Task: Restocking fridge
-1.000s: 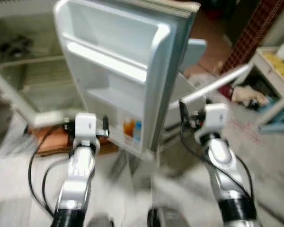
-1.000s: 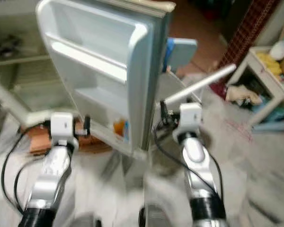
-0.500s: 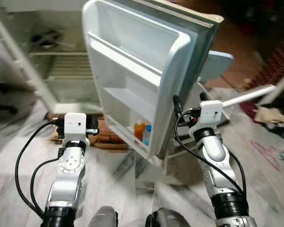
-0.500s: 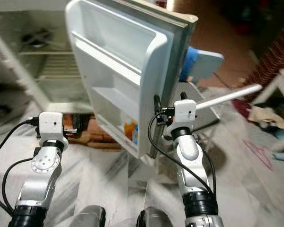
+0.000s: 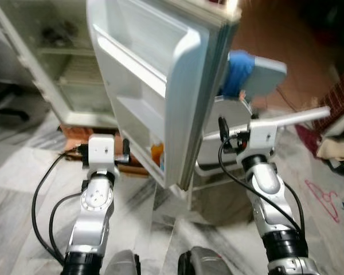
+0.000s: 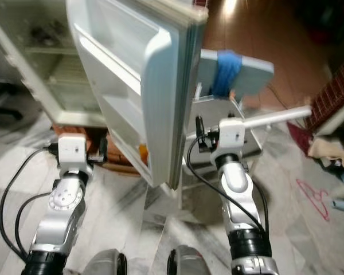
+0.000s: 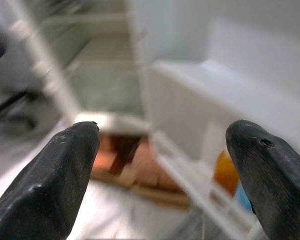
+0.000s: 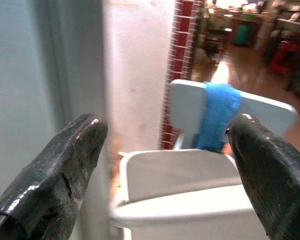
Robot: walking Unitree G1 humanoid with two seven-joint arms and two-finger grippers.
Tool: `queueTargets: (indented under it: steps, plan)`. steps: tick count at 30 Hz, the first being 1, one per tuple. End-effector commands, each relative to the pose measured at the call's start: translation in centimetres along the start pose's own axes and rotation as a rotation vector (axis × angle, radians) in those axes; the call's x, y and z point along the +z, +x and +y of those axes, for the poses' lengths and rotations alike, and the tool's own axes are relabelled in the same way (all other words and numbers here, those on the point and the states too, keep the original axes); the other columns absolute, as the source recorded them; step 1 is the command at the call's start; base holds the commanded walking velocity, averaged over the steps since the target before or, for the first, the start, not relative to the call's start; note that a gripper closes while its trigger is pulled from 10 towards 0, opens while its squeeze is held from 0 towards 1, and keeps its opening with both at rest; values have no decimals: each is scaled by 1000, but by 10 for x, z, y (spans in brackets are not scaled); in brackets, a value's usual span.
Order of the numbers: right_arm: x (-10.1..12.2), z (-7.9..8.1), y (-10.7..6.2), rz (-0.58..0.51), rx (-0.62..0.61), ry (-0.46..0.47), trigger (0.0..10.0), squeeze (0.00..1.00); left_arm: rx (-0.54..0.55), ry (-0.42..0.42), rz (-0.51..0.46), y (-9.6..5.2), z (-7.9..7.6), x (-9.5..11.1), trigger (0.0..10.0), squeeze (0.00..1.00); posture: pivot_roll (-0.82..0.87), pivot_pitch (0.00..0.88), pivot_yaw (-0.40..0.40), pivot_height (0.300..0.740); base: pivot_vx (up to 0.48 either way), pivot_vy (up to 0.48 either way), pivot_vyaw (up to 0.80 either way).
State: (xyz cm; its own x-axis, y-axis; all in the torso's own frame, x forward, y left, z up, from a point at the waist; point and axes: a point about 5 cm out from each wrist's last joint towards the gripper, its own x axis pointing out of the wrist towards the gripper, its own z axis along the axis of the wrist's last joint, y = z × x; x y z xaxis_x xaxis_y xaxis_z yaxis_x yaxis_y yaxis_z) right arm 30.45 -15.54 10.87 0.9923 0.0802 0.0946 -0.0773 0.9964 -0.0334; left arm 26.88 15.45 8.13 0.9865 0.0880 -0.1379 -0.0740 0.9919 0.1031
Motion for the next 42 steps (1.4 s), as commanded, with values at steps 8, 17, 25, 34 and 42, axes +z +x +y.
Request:
queueTargets:
  steps: [8,17,25,34,42]
  plan:
    - [17,13,25,-60,24,50,10000,0,-15,-40,70,-23,27,-9,10000,0,86,106,-22,740,0,0,55]
    - [31,6,51,-66,-41,89,10000,0,-58,-33,125,-40,34,-20,10000,0,127,104,-43,740,0,0,0]
    - [52,50,43,-94,359,447,10000,0,-96,-26,121,-39,28,-17,10000,0,111,100,-40,740,0,0,0]
    - [83,79,-18,-96,963,775,10000,0,-109,-10,115,-34,27,-16,10000,0,101,99,-34,740,0,0,0]
    - [37,66,-43,147,1065,569,10000,0,-110,-1,110,-33,27,-15,10000,0,105,96,-33,740,0,0,0]
